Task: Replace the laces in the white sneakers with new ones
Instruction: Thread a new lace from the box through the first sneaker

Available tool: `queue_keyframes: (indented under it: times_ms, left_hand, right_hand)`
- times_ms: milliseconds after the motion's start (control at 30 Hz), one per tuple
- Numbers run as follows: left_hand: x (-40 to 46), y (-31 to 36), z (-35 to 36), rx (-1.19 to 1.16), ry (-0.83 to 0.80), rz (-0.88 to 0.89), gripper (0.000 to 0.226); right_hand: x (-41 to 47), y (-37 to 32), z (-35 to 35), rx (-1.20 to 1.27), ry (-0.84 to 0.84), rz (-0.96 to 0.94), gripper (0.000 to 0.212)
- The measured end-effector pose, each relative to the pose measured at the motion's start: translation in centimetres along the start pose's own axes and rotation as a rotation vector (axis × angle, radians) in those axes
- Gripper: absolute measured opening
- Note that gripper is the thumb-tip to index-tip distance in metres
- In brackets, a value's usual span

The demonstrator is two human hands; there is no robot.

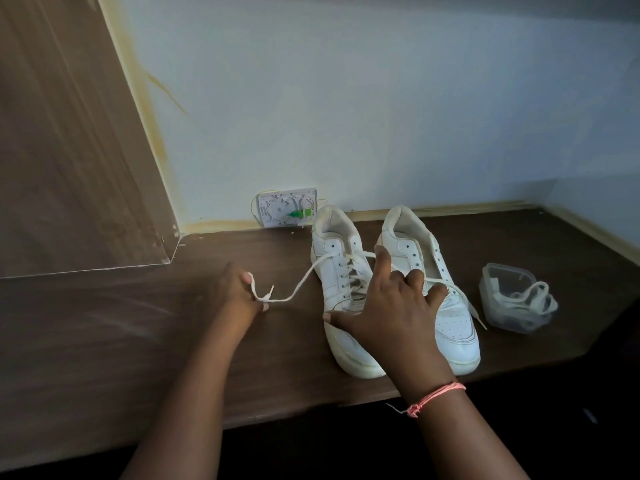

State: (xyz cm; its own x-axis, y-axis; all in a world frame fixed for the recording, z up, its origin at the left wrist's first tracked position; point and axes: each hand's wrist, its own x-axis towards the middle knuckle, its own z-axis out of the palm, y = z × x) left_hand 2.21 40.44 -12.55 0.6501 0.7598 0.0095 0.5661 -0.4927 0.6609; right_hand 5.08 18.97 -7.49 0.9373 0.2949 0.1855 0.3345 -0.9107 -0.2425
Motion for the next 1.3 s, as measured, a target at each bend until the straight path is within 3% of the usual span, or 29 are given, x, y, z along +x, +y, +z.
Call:
queue_keyframes:
  times_ms: [67,167,433,500,600,667,767,833,1000,1100,1133,1233,1300]
  left_hand:
    - [-0.6,0.1,-0.4,0.203,0.055,-0.001,0.049]
    - [-1.1,0.3,-0.8,0.464,0.026,0.043,0.034]
    - [-1.4,1.1,0.4,0.432,-0.011,0.082,0.016]
    - [-1.5,1.1,-0.2,0.471,-0.08,0.095,0.017]
    - [-2.3,2.5,-3.5,0.522,-0.337,0.182,0.017]
    - [-3.2,3.6,-6.4,0.305,-0.455,0.186,0.007]
    - [-3.6,4.6,-9.0,-0.115,-0.314,0.245,0.016]
    - [-3.2,4.8,-8.9,-0.186,-0.248,0.248,0.019]
    - [-1.8,2.8,-6.4,-0.088,-0.369,0.123,0.018]
    - [-2.3,3.4,-7.2,-0.192,-0.512,0.162,0.021]
    - [-2.2,3.6,-7.4,-0.233,-0.513,0.174,0.02]
    - [-0.9,2.6,-7.3,-0.162,-0.282,0.161,0.027]
    - [-1.1,2.5,-7.6,-0.177,-0.357,0.165,0.021]
  right_hand:
    - [-0.2,0.0,0.0,-0.014,-0.026,0.003,0.118]
    - [-0.1,-0.1,0.2,-0.028,-0.05,0.014,0.117]
    - [-0.4,-0.7,-0.7,-0.089,-0.104,-0.007,0.106]
    - [-0.6,-0.6,-1.2,-0.118,-0.143,-0.014,0.11]
    - [-0.9,-0.5,-1.8,-0.149,-0.191,-0.039,0.121]
    - [-0.9,-0.3,-2.2,-0.144,-0.214,-0.057,0.129]
    - [-0.6,0.3,-2.7,-0.089,-0.23,-0.055,0.128]
    - [-0.3,0.7,-3.1,-0.032,-0.218,-0.036,0.121]
    - [0.4,1.2,-3.5,0.046,-0.079,-0.021,0.083]
    - [0.9,1.4,-3.3,0.065,0.014,-0.009,0.064]
    - [1.1,1.4,-3.2,0.075,0.046,-0.006,0.056]
    - [1.6,1.5,-2.7,0.103,0.13,0.0,0.036]
    - [1.8,1.4,-2.2,0.114,0.16,-0.002,0.03]
